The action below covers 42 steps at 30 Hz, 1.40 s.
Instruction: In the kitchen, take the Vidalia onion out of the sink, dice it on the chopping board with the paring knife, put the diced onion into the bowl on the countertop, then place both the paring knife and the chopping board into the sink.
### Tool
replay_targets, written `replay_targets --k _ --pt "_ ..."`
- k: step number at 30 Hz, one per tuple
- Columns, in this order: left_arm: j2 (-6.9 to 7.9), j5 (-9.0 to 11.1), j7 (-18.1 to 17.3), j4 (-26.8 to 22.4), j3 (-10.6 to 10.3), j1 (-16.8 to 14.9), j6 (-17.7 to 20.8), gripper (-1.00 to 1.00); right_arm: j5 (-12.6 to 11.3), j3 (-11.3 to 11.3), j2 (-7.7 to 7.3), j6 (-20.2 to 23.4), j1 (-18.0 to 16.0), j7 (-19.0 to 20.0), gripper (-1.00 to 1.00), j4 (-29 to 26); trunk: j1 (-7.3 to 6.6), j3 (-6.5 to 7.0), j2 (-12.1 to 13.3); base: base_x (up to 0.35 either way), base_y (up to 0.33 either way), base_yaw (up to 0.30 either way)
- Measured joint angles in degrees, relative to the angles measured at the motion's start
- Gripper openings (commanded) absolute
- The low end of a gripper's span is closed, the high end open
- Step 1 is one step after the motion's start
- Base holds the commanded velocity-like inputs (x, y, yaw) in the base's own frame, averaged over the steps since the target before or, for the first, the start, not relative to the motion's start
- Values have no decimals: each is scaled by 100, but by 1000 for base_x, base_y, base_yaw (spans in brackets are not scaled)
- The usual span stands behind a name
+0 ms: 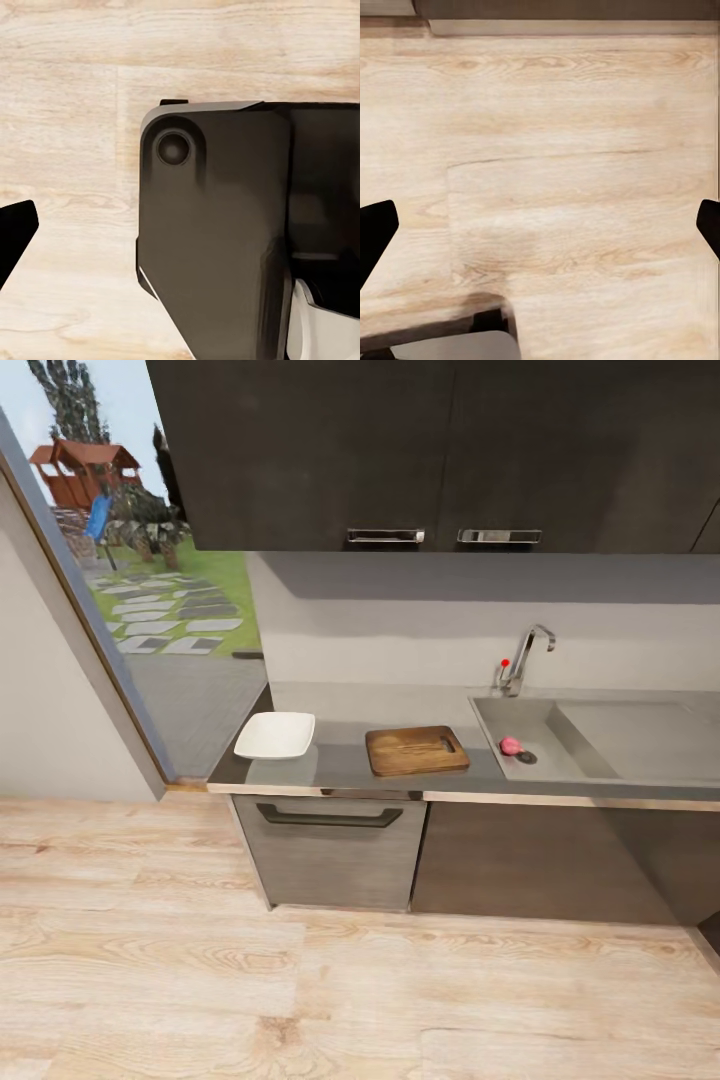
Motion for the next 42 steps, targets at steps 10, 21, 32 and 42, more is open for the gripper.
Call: replay_targets --k 10,21,32,42 --pt "0 -7 0 -16 -2 0 -1 100 -16 22 256 -667 -5 15 100 487 0 0 0 0 -39 0" --pt "0 -6 1 -15 -4 -2 -3 100 -39 22 293 -710 -5 13 100 523 -1 41 1 0 -293 -164" --pt "1 -4 1 -10 -5 -2 -1 100 -36 22 299 -718 -5 13 100 524 -1 106 0 18 -312 -228" --pt "1 -3 0 -7 -4 -1 -2 100 -35 22 304 -720 -2 14 100 525 -2 157 0 117 -276 -172"
